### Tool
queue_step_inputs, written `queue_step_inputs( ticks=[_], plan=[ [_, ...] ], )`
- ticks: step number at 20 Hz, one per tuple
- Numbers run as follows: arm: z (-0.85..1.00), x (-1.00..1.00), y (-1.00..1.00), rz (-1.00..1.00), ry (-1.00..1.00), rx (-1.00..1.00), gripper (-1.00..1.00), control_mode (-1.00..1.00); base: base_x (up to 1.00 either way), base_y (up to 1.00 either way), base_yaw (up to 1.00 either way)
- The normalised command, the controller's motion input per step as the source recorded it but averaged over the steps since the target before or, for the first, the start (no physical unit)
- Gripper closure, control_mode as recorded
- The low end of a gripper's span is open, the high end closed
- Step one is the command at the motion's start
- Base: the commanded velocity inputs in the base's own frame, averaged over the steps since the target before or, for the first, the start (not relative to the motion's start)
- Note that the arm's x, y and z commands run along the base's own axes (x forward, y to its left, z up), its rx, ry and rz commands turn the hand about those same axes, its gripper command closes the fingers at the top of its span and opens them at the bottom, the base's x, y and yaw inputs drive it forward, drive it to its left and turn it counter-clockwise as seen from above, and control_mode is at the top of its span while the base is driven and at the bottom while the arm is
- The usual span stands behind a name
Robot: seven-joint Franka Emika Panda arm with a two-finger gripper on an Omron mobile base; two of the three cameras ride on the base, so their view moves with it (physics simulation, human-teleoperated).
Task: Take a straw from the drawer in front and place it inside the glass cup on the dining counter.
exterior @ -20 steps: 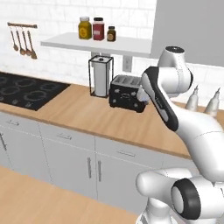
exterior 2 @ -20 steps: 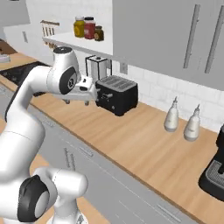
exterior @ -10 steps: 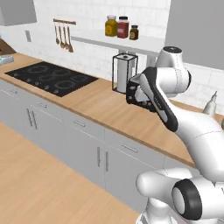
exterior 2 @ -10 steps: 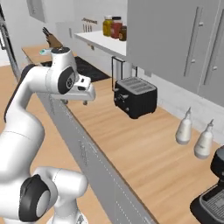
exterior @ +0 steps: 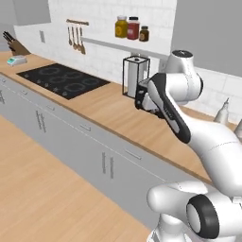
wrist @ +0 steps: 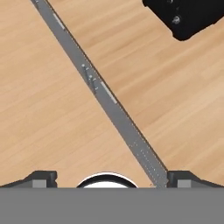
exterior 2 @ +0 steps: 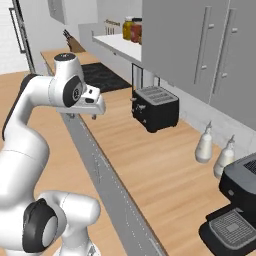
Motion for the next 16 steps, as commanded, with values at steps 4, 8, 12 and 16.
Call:
queue_step_inputs(
  ticks=[4, 8, 12, 16],
  plan=[
    [0.0, 0.0, 0.0, 0.0, 0.0, 0.0, -1.0, 1.0, 0.14, -0.63, 0.14],
    [0.0, 0.0, 0.0, 0.0, 0.0, 0.0, -1.0, 1.0, 0.16, -0.61, 0.23],
    [0.0, 0.0, 0.03, 0.07, 0.0, 0.0, -1.0, -1.0, 0.0, -0.1, 0.09],
    [-0.2, 0.0, 0.76, 0.06, 0.0, -0.13, -1.0, -1.0, 0.0, 0.0, 0.0]
  ],
)
